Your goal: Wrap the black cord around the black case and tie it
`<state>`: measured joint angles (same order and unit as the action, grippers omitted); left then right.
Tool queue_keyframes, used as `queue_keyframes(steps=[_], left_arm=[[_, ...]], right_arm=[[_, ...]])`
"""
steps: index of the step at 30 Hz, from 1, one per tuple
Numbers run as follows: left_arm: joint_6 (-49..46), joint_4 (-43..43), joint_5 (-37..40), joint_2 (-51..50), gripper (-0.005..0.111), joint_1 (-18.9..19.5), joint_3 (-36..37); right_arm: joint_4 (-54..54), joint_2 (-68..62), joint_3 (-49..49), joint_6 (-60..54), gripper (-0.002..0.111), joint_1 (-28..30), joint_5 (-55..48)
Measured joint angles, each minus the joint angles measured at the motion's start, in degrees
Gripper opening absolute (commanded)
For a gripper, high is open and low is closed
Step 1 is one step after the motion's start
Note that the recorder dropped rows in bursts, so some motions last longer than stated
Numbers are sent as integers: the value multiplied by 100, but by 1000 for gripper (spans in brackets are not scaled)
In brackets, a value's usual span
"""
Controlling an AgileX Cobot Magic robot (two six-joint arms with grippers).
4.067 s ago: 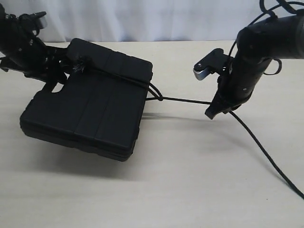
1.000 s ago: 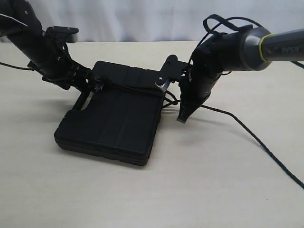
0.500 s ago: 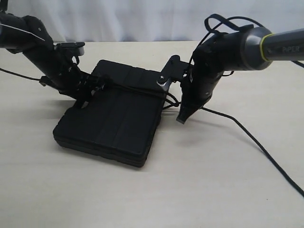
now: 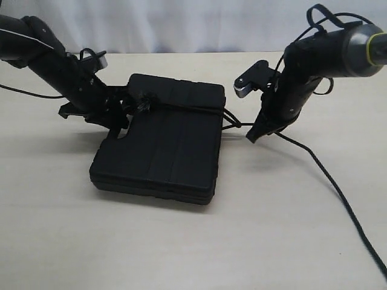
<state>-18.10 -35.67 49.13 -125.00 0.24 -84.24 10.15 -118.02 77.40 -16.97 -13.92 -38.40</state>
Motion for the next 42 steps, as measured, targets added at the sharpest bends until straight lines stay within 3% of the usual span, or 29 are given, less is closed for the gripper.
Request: queue_keyframes(steps=[9, 15, 18, 19, 21, 23, 25, 27, 28, 31, 33, 37, 42], left_arm=[[-593, -568, -224, -217, 1, -108, 0], [-677, -568, -469, -228, 26, -182, 0], [-703, -663, -601, -213, 41, -182, 0], [-714, -676, -638, -189, 45, -172, 0], [-714, -687, -753, -19, 46, -160, -2], [-714, -696, -786, 269, 45, -160, -12], [-714, -592, -552, 747, 30, -160, -12], [-726, -255, -136, 1119, 4, -160, -12], [-703, -54, 93, 1274, 0, -160, -12], [-244, 847, 1277, 1785, 0, -173, 24], [173, 1651, 1659, 2154, 0, -318, 399], [671, 2419, 1506, 2948, 0, -618, 1255], [884, 2528, 723, 4471, 0, -977, 2304]], right_arm=[[-504, -25, -22, 12, 4, 244, 187], [-577, -36, -20, 434, 6, 282, 253], [-562, -36, -20, 646, 23, 295, 237], [-546, -36, -20, 785, 36, 295, 206], [-473, -36, 92, 1062, 53, 332, -139], [-500, 22, 366, 1222, 58, 340, -640], [-782, 301, 607, 1222, 50, 340, -1254], [-884, 591, 661, 1222, 24, 340, -1838], [-900, 686, 661, 1235, 7, 340, -2068], [-1015, 1208, 410, 1532, 4, 340, -2821], [-1054, 1766, -192, 1600, 4, 340, -2890], [-1049, 2680, -1143, 1614, 4, 340, -2618], [-1049, 4161, -2278, 1625, 4, 340, -1945]])
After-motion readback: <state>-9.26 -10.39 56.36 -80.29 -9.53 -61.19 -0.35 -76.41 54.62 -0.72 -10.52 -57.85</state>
